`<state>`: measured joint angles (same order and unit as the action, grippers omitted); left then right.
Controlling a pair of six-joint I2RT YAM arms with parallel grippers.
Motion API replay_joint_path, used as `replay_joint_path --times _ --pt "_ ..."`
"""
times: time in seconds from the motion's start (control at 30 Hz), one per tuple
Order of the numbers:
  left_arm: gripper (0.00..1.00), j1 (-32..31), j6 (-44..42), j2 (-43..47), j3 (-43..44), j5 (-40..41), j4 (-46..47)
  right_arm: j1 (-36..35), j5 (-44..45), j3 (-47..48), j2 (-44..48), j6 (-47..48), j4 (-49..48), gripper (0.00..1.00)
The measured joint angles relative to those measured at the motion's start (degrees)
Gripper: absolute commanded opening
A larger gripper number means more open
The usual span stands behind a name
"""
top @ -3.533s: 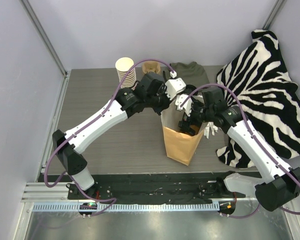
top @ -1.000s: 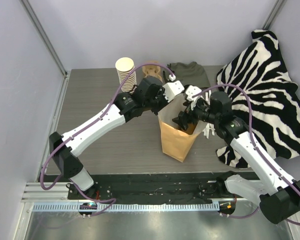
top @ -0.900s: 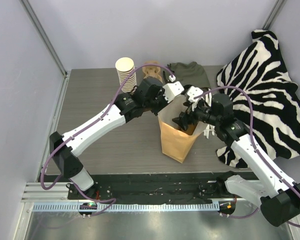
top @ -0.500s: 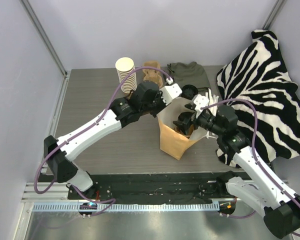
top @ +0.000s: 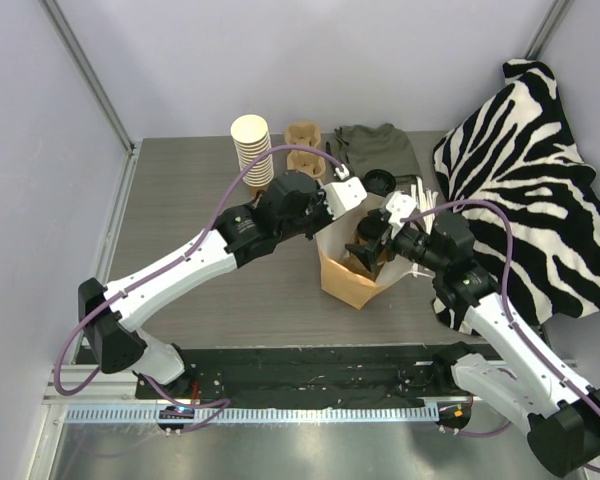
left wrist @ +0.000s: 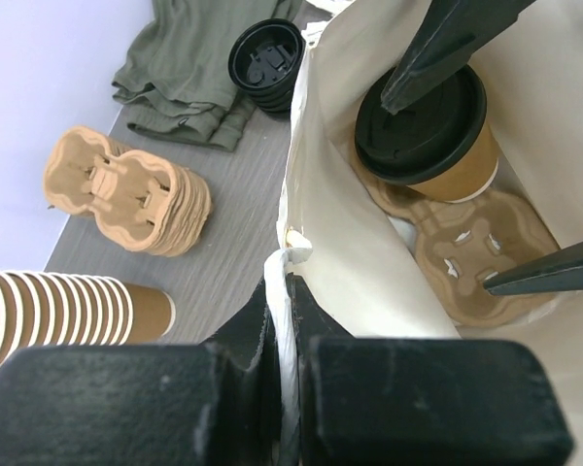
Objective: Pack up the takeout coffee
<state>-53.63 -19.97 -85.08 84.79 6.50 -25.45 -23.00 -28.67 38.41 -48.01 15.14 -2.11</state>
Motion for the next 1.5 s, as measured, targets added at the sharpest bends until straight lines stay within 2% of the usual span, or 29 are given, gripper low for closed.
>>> replay_joint_path --times 0.23,0.63,0.77,1.17,1.43,1.5 --pt "0.0 0.0 -0.2 0.0 0.0 1.5 0.0 0.0 -0.5 6.8 -6.1 1.2 7.5 0.96" --pt "0.0 0.1 0.4 -2.6 0.4 3.1 -0.3 0.2 -4.2 15.0 -11.9 3.0 17.9 0.99" --pt "0.0 0.3 0.9 -3.0 0.8 3.8 -1.2 0.3 -6.1 14.8 -11.6 1.4 16.7 1.0" --pt "0.0 1.2 1.8 -3.2 1.3 5.0 -2.3 0.3 -6.3 10.8 -9.0 -6.0 4.3 1.0" --pt "0.0 1.2 1.4 -3.2 1.3 5.5 -2.4 0.3 -4.6 17.3 -10.0 -5.2 7.5 0.99" --pt "0.0 1.2 1.3 -3.2 1.3 5.5 -2.4 0.3 -4.3 19.0 -10.0 -4.3 9.0 0.96"
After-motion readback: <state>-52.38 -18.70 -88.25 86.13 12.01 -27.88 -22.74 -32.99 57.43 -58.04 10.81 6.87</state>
